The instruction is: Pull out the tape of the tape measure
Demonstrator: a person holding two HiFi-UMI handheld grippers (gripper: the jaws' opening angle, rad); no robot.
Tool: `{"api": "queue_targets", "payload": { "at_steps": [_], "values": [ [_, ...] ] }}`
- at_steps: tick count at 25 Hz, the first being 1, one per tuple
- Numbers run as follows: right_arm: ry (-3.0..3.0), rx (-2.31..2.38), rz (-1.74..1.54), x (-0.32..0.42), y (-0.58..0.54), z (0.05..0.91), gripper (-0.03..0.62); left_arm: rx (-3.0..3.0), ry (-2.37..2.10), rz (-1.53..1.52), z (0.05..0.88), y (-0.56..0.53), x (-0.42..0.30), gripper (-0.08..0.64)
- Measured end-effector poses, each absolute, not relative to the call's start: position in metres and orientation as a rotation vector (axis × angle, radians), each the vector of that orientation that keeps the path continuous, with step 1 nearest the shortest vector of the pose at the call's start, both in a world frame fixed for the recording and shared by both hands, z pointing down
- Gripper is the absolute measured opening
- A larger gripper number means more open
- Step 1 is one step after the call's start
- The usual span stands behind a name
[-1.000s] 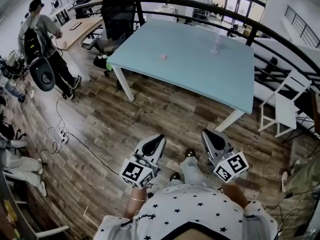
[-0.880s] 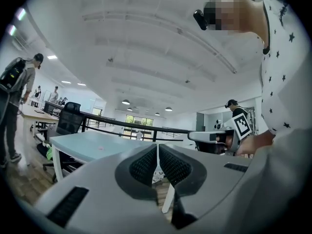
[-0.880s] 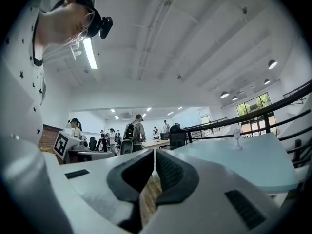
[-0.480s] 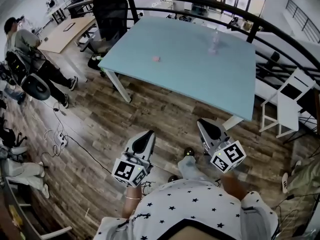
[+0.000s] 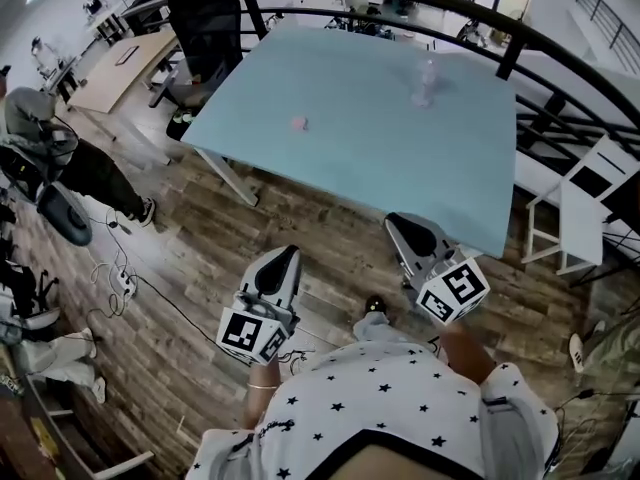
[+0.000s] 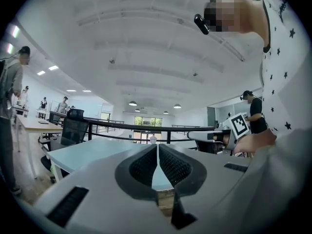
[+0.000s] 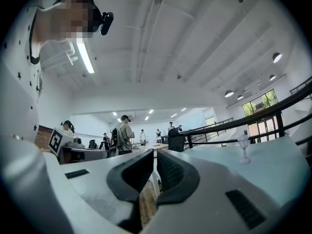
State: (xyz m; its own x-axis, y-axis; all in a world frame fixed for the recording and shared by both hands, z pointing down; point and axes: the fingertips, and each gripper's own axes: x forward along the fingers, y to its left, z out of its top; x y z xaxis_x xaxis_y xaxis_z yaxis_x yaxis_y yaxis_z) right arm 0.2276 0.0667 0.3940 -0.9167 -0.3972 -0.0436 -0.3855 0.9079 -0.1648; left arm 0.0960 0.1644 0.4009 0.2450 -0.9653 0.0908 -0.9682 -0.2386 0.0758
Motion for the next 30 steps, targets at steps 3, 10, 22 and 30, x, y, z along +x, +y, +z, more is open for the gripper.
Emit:
{"api": "queue_targets", "payload": {
  "at_steps": [3,10,22,30],
  "values": [
    [3.000,-0.598,-0.250,0.225,0.042,0.396,0.008,2.368,-1.864,0.049,0.405,0.139,0.096,0.035],
    [3.002,-0.568,-0.279,0.224,-0.004,0.403,0.008,2.349,-1.875,0.073,0.410,0.091,0.098,0.035],
    [3.017,-0.518,-0.334,0.210,-0.053,0.414,0.009,2.310,-1.898,0.116,0.418,0.042,0.085,0.035],
    [3.035,-0.563,-0.331,0.172,-0.089,0.423,0.009,2.340,-1.861,0.047,0.427,-0.005,0.041,0.035]
  ]
}}
